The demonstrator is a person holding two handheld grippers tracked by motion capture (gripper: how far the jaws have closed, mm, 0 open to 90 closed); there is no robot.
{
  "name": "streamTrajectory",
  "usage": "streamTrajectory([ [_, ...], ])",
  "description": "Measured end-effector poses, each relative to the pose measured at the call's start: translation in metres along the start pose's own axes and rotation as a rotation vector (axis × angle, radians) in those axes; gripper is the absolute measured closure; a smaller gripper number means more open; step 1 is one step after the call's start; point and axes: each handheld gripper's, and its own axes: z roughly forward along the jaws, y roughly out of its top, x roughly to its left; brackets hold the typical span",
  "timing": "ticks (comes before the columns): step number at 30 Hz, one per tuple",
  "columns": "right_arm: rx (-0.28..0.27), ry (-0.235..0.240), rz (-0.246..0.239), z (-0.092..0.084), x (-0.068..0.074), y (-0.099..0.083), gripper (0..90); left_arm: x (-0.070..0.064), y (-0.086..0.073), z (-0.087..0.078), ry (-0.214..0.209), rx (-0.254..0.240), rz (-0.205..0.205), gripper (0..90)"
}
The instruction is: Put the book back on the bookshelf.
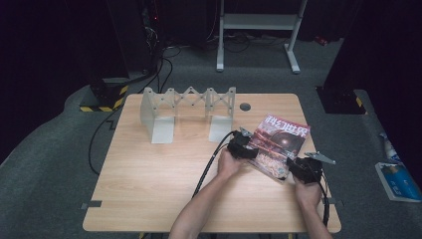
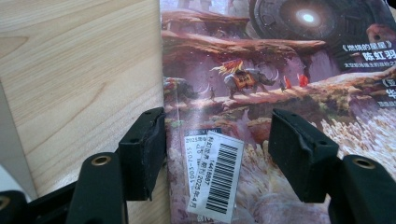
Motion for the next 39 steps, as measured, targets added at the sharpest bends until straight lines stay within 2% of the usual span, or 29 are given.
streamTrajectory([
  [17,0.013,0.001,0.005,-0.002,0.002,0.000,56.9,-0.001,0.000,-0.004,-0.005,0.032,0.012,37.8],
  [21,0.018,0.001,-0.002,-0.003,0.002,0.000,57.3,-0.004,-0.005,-0.007,-0.003,0.022,0.006,37.8],
  [30,0.027,-0.007,0.017,-0.005,0.008,-0.002,58.0,-0.007,-0.014,-0.016,-0.008,0.015,0.010,37.8],
  [39,0.027,-0.011,0.028,-0.009,0.012,-0.006,59.8,-0.009,-0.020,-0.024,-0.015,0.030,0.030,37.8],
])
